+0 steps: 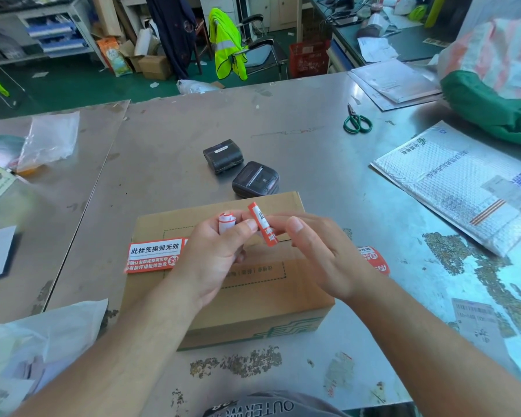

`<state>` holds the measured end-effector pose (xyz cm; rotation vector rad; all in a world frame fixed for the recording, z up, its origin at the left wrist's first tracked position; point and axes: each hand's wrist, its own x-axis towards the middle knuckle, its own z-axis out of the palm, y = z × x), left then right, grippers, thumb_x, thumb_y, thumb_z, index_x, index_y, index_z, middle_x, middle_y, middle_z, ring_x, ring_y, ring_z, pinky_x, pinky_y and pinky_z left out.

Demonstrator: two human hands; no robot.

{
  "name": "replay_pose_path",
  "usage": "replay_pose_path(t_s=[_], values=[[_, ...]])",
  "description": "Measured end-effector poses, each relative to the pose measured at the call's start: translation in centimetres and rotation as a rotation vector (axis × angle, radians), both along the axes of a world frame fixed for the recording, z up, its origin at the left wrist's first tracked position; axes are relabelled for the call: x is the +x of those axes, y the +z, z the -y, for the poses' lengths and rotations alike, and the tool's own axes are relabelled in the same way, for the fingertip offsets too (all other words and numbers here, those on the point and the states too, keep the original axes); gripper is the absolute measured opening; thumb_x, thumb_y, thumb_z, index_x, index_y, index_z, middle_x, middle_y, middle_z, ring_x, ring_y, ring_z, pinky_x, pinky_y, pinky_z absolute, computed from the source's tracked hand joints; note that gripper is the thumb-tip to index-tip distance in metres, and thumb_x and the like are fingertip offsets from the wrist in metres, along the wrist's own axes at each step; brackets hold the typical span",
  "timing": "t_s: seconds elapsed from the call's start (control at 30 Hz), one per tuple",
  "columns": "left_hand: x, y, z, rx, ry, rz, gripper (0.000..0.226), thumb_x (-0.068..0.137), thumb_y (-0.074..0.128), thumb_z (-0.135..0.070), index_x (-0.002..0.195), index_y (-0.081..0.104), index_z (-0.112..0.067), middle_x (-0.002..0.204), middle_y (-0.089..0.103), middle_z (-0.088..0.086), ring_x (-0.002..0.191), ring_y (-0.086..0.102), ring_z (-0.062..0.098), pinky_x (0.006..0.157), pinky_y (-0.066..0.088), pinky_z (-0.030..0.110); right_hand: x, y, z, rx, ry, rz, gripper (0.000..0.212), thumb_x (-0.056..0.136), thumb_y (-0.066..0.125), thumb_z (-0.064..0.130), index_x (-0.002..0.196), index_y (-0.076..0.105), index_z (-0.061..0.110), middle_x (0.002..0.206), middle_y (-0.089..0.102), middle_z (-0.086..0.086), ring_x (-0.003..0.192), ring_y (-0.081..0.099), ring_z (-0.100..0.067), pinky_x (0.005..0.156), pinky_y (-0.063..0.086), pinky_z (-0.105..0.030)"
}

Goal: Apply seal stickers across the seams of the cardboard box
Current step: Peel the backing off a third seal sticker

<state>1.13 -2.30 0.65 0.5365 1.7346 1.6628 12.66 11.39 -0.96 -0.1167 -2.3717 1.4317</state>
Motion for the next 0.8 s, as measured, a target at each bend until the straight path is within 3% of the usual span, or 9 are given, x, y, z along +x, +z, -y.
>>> replay_pose_path(t_s=[0.1, 0.23, 0.37, 0.53, 0.63, 0.73, 0.8], values=[[-0.1, -0.1, 0.0, 0.001, -0.001, 0.009, 0.019, 0.079, 0.058, -0.023, 0.091, 0.064, -0.009, 0.042, 0.05, -0.013, 0.041, 0.04, 0.002, 0.057, 0.031, 0.028, -0.1, -0.1, 0.1, 0.018, 0.01, 0.01, 0.049, 0.108, 0.025, 0.028, 0.13, 0.068, 0.02, 0.124, 0.07, 0.004, 0.117, 0.064, -0.015, 0.096, 0.048, -0.039], [-0.5, -0.2, 0.0, -0.016, -0.021, -0.004, 0.044, 0.08, 0.058, -0.024, 0.11, 0.063, 0.008, 0.043, 0.052, -0.013, 0.042, 0.038, 0.003, 0.057, 0.032, 0.027, 0.1, 0.0, 0.2, 0.025, -0.021, -0.023, 0.047, 0.108, 0.027, 0.023, 0.131, 0.067, 0.022, 0.124, 0.071, 0.007, 0.116, 0.064, -0.009, 0.096, 0.048, -0.034], [-0.2, 0.0, -0.2, -0.02, -0.053, -0.014, 0.016, 0.086, 0.059, -0.016, 0.095, 0.062, -0.004, 0.041, 0.05, -0.013, 0.04, 0.045, 0.0, 0.057, 0.031, 0.028, 0.0, -0.5, 0.2, 0.042, -0.023, 0.016, 0.052, 0.107, 0.025, 0.033, 0.124, 0.071, 0.016, 0.111, 0.073, -0.006, 0.105, 0.066, -0.021, 0.087, 0.049, -0.042], [-0.1, 0.4, -0.3, -0.054, -0.039, -0.049, 0.013, 0.077, 0.058, -0.025, 0.083, 0.065, -0.015, 0.045, 0.053, -0.016, 0.043, 0.046, -0.001, 0.058, 0.032, 0.028, -0.4, -0.7, -0.1, 0.092, -0.031, 0.051, 0.062, 0.105, 0.021, 0.041, 0.101, 0.07, 0.002, 0.092, 0.068, -0.015, 0.091, 0.063, -0.031, 0.078, 0.047, -0.044], [-0.4, 0.3, -0.1, -0.065, -0.022, -0.036, 0.013, 0.076, 0.06, -0.026, 0.083, 0.066, -0.017, 0.048, 0.056, -0.016, 0.044, 0.046, -0.001, 0.058, 0.031, 0.028, -0.8, -0.8, 0.1, 0.107, -0.014, 0.045, 0.064, 0.105, 0.022, 0.042, 0.1, 0.067, -0.003, 0.093, 0.067, -0.019, 0.09, 0.062, -0.033, 0.079, 0.047, -0.044], [-0.8, 0.0, 0.2, -0.086, -0.013, -0.015, 0.018, 0.075, 0.062, -0.029, 0.086, 0.069, -0.016, 0.055, 0.059, -0.015, 0.047, 0.045, 0.001, 0.058, 0.032, 0.028, -0.9, -0.7, 0.5, 0.096, -0.014, 0.03, 0.06, 0.106, 0.024, 0.04, 0.108, 0.07, 0.002, 0.097, 0.07, -0.015, 0.094, 0.064, -0.03, 0.08, 0.048, -0.043], [-1.1, -0.2, 0.6, -0.104, 0.006, -0.007, 0.018, 0.074, 0.064, -0.03, 0.085, 0.071, -0.017, 0.06, 0.061, -0.012, 0.051, 0.046, 0.005, 0.056, 0.034, 0.027, -1.0, -0.5, 0.9, 0.093, -0.008, 0.029, 0.055, 0.107, 0.027, 0.038, 0.113, 0.072, 0.007, 0.096, 0.072, -0.002, 0.094, 0.065, -0.021, 0.08, 0.049, -0.039]])
